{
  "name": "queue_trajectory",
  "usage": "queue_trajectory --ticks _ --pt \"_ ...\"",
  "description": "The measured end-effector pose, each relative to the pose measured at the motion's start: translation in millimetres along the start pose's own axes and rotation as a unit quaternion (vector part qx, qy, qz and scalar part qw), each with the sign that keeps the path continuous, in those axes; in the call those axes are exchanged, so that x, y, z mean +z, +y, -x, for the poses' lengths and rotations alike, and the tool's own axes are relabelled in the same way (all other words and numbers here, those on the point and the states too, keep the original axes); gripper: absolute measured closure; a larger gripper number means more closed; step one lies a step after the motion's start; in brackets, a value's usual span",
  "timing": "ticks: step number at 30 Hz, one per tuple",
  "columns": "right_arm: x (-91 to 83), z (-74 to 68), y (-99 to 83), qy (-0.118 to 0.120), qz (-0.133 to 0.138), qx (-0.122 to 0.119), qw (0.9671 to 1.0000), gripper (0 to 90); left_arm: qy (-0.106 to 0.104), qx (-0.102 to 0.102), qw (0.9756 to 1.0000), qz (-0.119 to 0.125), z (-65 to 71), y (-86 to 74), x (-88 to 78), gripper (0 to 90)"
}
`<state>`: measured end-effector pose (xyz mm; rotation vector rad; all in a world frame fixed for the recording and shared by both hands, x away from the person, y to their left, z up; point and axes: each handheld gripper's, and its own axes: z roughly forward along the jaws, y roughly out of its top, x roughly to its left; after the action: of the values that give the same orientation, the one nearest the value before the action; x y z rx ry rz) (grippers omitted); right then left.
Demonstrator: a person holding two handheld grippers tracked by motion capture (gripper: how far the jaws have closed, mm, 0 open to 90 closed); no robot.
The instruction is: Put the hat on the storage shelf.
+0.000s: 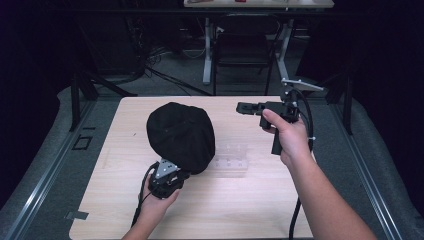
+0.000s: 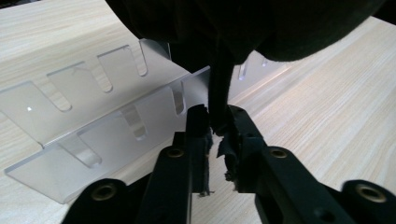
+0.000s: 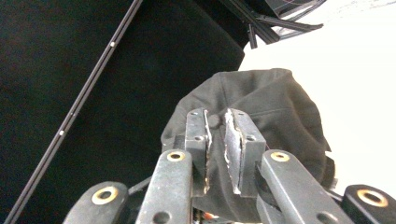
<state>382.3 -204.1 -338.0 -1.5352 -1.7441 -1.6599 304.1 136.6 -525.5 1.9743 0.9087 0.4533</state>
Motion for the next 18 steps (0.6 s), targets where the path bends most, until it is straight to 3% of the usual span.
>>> queue_trajectory --ticks 6,15,18 --pt "-8.2 2.5 -1.0 -0.012 0.003 -0.007 0.9999 78.6 0.006 -0.014 0.9998 0.013 -4.2 -1.7 -7.6 64.3" --pt "-18.9 5.4 -4.3 -0.039 0.002 -0.023 0.9990 77.5 0.011 -0.010 0.9997 0.021 -13.0 -7.2 -22.3 49.6" --pt "-24.2 7.7 -6.6 -0.060 0.000 -0.035 0.9976 77.3 0.015 -0.014 0.9995 0.024 -17.2 -10.2 -28.8 47.7"
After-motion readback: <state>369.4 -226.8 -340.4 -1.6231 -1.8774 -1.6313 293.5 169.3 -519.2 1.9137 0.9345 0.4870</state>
